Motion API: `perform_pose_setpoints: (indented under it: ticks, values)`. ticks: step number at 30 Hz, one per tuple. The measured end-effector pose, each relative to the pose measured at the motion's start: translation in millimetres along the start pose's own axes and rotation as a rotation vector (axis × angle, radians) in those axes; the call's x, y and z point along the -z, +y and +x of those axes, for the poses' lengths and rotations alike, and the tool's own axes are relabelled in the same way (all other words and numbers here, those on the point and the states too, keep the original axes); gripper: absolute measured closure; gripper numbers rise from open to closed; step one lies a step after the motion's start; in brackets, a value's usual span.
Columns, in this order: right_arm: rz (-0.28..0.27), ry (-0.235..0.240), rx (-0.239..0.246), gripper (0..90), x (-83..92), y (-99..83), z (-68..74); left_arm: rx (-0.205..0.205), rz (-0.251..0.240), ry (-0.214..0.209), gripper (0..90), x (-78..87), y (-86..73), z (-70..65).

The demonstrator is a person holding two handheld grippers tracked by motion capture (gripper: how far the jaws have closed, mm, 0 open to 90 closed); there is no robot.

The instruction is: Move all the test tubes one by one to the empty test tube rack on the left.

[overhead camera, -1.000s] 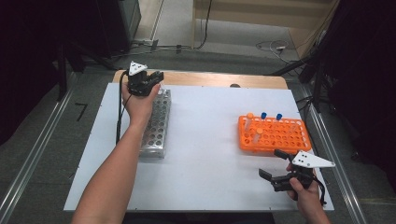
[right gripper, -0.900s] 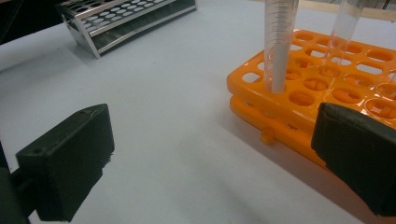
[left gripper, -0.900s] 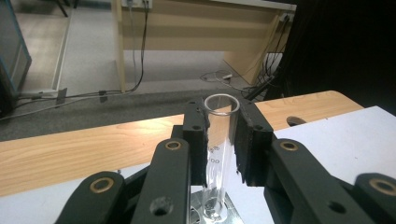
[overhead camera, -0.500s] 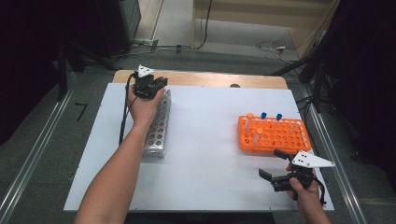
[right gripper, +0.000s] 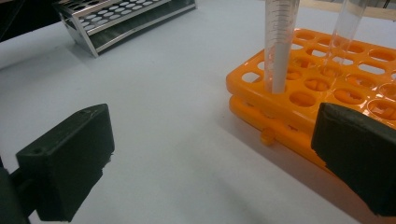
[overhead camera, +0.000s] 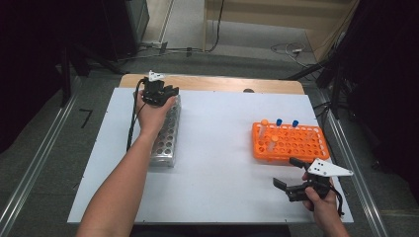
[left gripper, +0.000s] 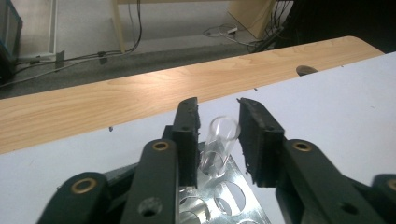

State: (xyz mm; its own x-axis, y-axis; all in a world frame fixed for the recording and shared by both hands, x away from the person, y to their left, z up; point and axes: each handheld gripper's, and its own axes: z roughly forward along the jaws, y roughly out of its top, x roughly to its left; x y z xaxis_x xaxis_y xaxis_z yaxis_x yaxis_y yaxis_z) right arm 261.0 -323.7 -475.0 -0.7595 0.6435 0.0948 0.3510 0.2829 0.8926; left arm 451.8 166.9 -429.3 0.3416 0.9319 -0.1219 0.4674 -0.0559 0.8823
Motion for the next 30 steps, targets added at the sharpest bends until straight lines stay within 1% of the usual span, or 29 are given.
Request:
perform_pose_setpoints:
  ticks: [1,2,3,4,5,6,7,8,9,10,11,13,14,15,16,17,19,21,24,26,28,29,30]
  values:
    - [0.0,0.0,0.0,0.0,0.0,0.0,0.0,0.006,-0.001,-0.001,66.5,0.7,0.2,0.6]
    - [0.0,0.0,-0.002,0.0,-0.1,0.1,0.0,0.016,-0.004,-0.009,63.7,1.7,0.5,1.5]
    - [-0.001,-0.003,-0.003,0.0,-0.4,0.4,-0.1,0.032,-0.011,-0.014,56.9,3.3,0.9,2.4]
    - [-0.001,-0.003,-0.003,0.0,-0.4,0.4,-0.1,0.038,-0.013,-0.016,56.9,4.4,1.3,2.8]
    - [-0.004,-0.004,-0.007,0.0,-0.3,0.8,-0.1,0.047,-0.018,-0.026,47.3,6.6,1.8,3.1]
    - [-0.004,-0.004,-0.007,0.0,-0.3,0.8,-0.1,0.05,-0.02,-0.03,47.3,8.3,2.1,3.1]
    - [-0.004,-0.006,-0.007,0.0,0.1,1.3,-0.5,0.057,-0.025,-0.037,39.8,10.3,2.5,2.7]
    - [-0.004,-0.006,-0.007,0.0,0.1,1.3,-0.5,0.062,-0.032,-0.046,39.8,12.5,2.6,1.9]
    - [-0.009,-0.008,-0.005,0.0,0.4,1.8,-1.2,0.066,-0.041,-0.055,31.5,15.0,2.4,0.8]
    - [-0.01,-0.01,-0.008,0.0,0.7,2.1,-1.4,0.065,-0.045,-0.056,27.1,17.3,2.3,-0.8]
    - [-0.01,-0.01,-0.008,0.0,0.7,2.1,-1.4,0.065,-0.05,-0.062,27.1,19.6,1.8,-2.3]
    - [-0.01,-0.014,-0.01,0.0,1.4,2.8,-2.3,0.073,-0.061,-0.08,19.9,24.9,0.1,-5.9]
    - [-0.012,-0.019,-0.01,0.0,1.8,3.4,-3.3,0.072,-0.066,-0.088,11.1,27.0,-0.8,-7.3]
    - [-0.014,-0.023,-0.007,0.0,1.8,3.5,-4.3,0.076,-0.074,-0.104,8.7,29.6,-1.8,-9.1]
    - [-0.014,-0.023,-0.007,0.0,1.8,3.5,-4.3,0.08,-0.081,-0.111,8.7,32.2,-2.8,-11.5]
    - [-0.017,-0.027,-0.014,0.0,2.0,3.8,-6.0,0.079,-0.086,-0.122,3.7,35.6,-3.9,-14.6]
    - [-0.017,-0.03,-0.014,0.0,2.0,3.9,-6.5,0.072,-0.091,-0.145,2.0,40.1,-5.3,-19.1]
    - [-0.021,-0.039,-0.016,0.0,2.6,4.7,-8.9,0.052,-0.099,-0.155,0.0,46.3,-7.1,-26.5]
    - [-0.027,-0.045,-0.019,0.0,3.3,5.1,-10.5,0.033,-0.115,-0.171,0.0,55.1,-10.2,-35.1]
    - [-0.029,-0.054,-0.025,0.0,4.7,5.6,-13.2,0.031,-0.136,-0.188,0.0,63.2,-13.5,-42.5]
    - [-0.03,-0.054,-0.027,0.0,5.0,5.8,-14.1,0.035,-0.146,-0.205,0.0,69.4,-16.7,-48.9]
    - [-0.035,-0.062,-0.032,0.0,5.5,5.9,-16.4,0.037,-0.152,-0.213,0.0,73.0,-19.0,-52.6]
    - [-0.035,-0.062,-0.032,0.0,5.5,5.9,-16.4,0.028,-0.15,-0.217,0.0,76.4,-21.6,-56.4]
